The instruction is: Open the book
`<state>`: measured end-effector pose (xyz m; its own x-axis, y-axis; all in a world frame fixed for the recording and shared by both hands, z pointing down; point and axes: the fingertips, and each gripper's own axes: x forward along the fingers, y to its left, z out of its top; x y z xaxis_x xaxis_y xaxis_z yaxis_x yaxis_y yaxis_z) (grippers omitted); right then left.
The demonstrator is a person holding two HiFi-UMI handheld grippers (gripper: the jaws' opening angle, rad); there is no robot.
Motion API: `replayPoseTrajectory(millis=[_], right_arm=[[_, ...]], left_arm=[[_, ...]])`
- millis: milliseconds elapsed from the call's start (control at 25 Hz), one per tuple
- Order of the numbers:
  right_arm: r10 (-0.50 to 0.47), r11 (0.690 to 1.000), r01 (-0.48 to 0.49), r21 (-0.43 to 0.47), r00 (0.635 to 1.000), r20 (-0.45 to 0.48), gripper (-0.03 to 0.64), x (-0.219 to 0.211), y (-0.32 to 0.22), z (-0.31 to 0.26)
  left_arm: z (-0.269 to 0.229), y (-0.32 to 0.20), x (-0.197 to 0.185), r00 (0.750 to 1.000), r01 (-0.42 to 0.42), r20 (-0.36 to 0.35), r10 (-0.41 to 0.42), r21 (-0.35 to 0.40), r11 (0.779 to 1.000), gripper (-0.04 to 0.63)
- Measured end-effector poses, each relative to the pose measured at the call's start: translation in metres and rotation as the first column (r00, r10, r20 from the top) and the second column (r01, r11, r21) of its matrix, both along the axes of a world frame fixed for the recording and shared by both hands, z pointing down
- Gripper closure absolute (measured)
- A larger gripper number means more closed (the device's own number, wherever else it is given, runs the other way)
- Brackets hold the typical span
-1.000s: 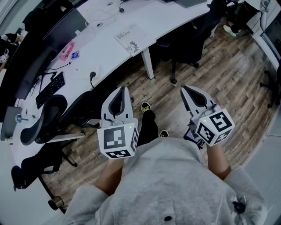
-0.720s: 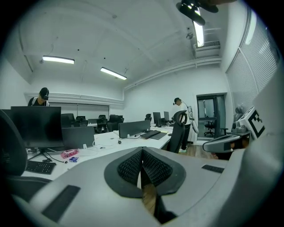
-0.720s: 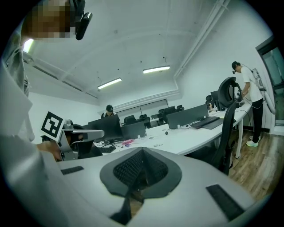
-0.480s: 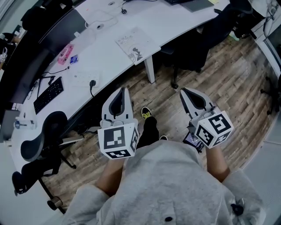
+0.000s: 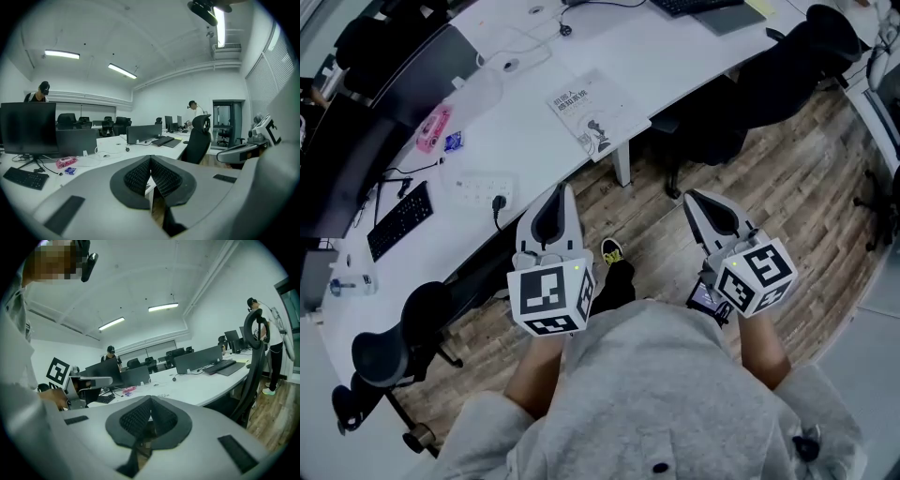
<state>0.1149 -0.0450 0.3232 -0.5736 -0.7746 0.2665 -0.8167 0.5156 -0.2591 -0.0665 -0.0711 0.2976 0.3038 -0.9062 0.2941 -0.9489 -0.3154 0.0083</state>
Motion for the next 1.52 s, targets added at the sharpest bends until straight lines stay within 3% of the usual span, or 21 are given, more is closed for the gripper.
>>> replayPoseTrajectory(millis=[520,1520], right_arm=[[-0.011,1.000,0.011,-0.001,0.999,-0.045,0.592,-0.039,-0.066,-0.006],[0.014,1.000,-0.016,-0.011,0.993,-0.114,0.591,-0.071,-0.143,0.003]], left_arm=[[-0.001,-0.068,-0.037,1.000,0.014,-0.026,-0.014,0.001,1.000,0.586],[0.012,-0.146,-0.056,0.997,-0.037,-0.061,0.037,0.003,0.999,0.586]])
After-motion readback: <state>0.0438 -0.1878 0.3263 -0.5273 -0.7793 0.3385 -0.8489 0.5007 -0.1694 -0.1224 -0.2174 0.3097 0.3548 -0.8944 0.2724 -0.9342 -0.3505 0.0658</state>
